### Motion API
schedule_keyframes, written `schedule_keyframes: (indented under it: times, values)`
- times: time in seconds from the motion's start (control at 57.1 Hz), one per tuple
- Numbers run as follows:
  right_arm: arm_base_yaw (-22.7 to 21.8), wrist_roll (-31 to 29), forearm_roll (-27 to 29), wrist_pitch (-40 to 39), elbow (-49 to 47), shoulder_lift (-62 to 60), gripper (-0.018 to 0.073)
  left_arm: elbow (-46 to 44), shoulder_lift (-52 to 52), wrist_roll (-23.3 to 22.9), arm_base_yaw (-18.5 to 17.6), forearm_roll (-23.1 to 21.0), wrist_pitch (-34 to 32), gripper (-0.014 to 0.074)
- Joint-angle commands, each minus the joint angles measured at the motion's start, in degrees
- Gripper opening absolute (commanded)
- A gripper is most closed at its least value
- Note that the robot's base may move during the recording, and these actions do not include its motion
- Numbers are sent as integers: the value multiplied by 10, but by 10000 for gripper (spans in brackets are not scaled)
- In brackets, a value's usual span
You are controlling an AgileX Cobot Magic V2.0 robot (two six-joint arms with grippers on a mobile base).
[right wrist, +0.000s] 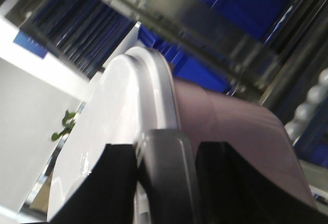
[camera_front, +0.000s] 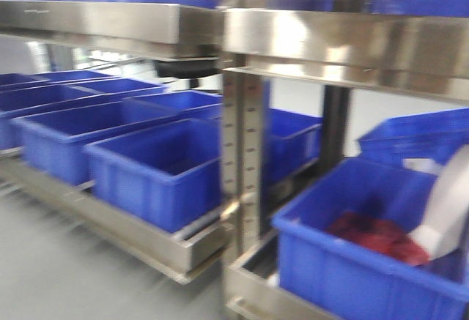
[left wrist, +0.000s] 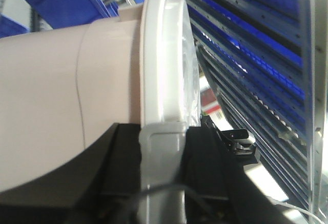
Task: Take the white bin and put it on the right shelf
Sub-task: 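Carry the bin with both grippers toward the steel rack of blue crates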
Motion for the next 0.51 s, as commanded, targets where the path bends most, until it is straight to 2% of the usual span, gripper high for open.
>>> schedule_keyframes:
  times: [0.0, 0.49]
  values:
    - [14, -2, 54, 73, -21, -18, 69, -23, -31, 16, -20, -80, 147, -126]
    - [14, -2, 54, 73, -21, -18, 69, -23, -31, 16, -20, -80, 147, -126]
